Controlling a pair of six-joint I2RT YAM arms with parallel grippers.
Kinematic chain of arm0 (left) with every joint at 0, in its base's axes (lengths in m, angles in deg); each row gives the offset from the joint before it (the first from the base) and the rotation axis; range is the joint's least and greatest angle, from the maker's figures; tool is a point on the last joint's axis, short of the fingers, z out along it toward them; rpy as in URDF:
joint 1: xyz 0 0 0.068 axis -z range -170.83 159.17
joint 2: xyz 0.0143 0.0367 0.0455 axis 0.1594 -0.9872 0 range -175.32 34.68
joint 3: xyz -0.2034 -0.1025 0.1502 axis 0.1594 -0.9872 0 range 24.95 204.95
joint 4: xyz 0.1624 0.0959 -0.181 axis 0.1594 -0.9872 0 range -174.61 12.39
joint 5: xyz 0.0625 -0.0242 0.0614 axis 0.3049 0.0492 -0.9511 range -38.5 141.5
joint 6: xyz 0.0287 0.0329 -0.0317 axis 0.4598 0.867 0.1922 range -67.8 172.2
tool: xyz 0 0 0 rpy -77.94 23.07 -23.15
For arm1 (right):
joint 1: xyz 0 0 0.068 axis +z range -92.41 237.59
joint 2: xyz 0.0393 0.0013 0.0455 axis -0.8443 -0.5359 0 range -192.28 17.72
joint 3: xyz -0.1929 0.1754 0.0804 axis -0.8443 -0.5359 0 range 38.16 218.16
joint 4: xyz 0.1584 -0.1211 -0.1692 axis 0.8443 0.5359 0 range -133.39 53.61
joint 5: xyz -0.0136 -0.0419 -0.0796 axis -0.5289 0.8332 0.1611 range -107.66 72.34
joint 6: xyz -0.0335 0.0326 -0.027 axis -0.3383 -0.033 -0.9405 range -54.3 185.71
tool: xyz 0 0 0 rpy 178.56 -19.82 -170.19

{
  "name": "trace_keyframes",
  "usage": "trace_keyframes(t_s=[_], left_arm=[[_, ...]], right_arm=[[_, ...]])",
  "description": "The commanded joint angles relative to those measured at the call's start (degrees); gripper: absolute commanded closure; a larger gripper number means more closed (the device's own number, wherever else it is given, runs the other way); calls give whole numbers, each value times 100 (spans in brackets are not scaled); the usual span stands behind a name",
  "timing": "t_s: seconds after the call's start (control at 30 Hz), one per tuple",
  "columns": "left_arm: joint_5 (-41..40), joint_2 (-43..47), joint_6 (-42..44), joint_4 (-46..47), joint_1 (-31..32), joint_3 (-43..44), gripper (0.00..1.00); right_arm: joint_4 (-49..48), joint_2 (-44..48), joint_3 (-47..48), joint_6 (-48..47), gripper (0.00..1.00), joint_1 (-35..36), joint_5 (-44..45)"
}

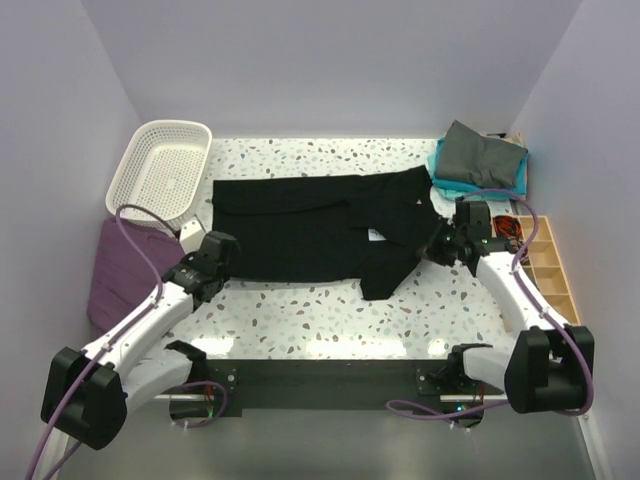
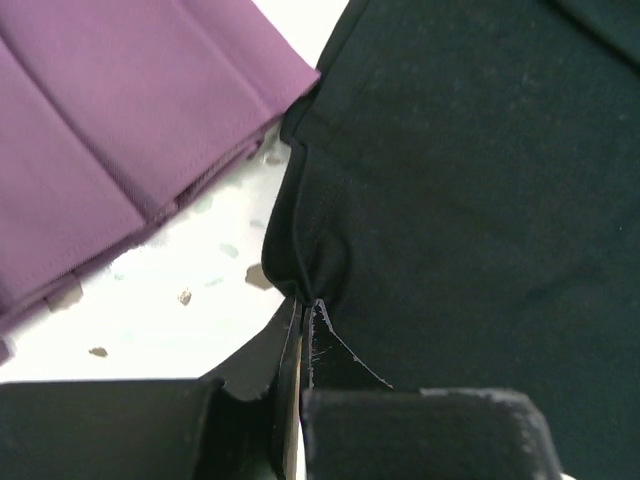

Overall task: Fold and stack the t-shirts
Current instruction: Grap the side of the flattened tshirt closest away from the robot with both arms, then fold the other side of the tshirt into a rectangle

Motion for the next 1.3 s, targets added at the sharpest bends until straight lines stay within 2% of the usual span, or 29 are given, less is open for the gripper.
trace_keyframes(t_s=[0.0, 0.23, 0.57, 0.8, 1.0, 1.03, 1.07, 1.1, 1.13, 1.17, 1.2, 1.23, 1.27], left_arm=[[-461, -356, 371, 91, -72, 450, 100], [-339, -874, 748, 749, -248, 644, 100], [-198, -2191, 1259, 1435, -661, 1311, 100], [-110, -2992, 1365, 1629, -907, 1821, 100], [56, -3546, 1531, 1892, -1004, 2059, 100], [57, -3703, 1575, 1910, -1013, 2111, 97], [48, -3783, 1593, 1902, -1022, 2164, 78], [40, -3862, 1602, 1875, -1031, 2295, 63], [39, -4037, 1663, 1840, -1039, 2357, 40], [22, -4108, 1689, 1805, -1057, 2488, 33], [-65, -4153, 1698, 1770, -1066, 2516, 27], [-153, -4214, 1681, 1657, -1066, 2560, 17], [-267, -4215, 1629, 1577, -1092, 2612, 12]], right_arm=[[-42, -431, 677, -124, 100, 12, -30], [-182, -1336, 1460, -229, 100, 12, -92], [-244, -2716, 2417, -300, 100, -6, -250], [-34, -3674, 3532, -353, 100, -23, -435], [81, -4246, 4096, -344, 100, -32, -391], [29, -4307, 4132, -335, 100, -41, -400], [11, -4412, 4158, -318, 100, -41, -365], [-15, -4466, 4211, -300, 100, -41, -321], [-120, -4510, 4246, -308, 100, -41, -303], [-226, -4562, 4264, -343, 100, -50, -294], [-340, -4563, 4255, -361, 94, -41, -277], [-541, -4589, 4281, -361, 86, -58, -303], [-552, -4615, 4343, -414, 76, -93, -277]])
